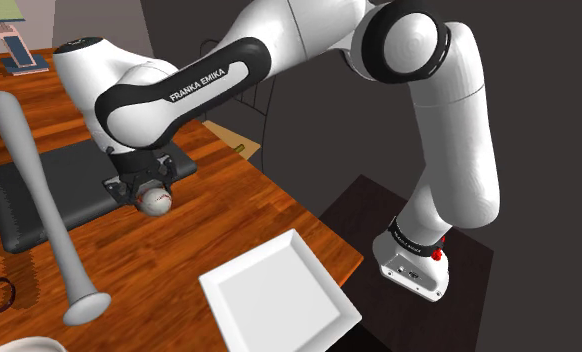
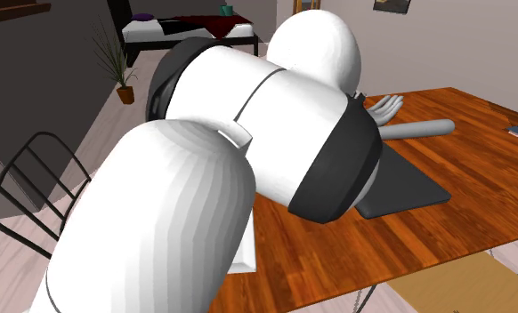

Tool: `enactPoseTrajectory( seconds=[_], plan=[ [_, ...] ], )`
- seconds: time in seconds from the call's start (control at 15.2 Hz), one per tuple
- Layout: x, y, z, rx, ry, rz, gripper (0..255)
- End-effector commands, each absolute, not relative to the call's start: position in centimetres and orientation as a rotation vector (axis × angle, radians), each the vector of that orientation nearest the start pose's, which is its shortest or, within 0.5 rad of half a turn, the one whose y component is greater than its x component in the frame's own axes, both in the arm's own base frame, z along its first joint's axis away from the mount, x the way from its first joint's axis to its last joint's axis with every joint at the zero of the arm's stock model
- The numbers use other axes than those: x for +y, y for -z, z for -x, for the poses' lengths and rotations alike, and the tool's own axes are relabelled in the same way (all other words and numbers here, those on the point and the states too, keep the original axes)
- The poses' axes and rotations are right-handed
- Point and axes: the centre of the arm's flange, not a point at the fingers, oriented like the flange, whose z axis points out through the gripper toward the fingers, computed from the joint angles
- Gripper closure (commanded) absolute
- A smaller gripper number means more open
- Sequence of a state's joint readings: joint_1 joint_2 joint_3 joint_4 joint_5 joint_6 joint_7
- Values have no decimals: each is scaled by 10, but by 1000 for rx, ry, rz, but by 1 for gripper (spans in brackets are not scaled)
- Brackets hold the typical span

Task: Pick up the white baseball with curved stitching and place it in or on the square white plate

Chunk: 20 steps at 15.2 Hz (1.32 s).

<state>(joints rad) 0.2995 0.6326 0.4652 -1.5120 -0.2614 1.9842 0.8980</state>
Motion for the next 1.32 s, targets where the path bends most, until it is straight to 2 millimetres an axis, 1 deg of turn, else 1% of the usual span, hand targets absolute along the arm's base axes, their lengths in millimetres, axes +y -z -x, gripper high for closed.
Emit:
enactPoseTrajectory(
  seconds=[0.0, 0.46, 0.53, 1.25],
  plan=[
    [429, -326, -545, 132, -140, 3176, 255],
    [429, -363, -545, 132, -140, 3176, 255],
    [429, -364, -545, 131, -140, 3176, 255],
    [407, -366, -402, 132, -140, 3176, 255]
  ],
)
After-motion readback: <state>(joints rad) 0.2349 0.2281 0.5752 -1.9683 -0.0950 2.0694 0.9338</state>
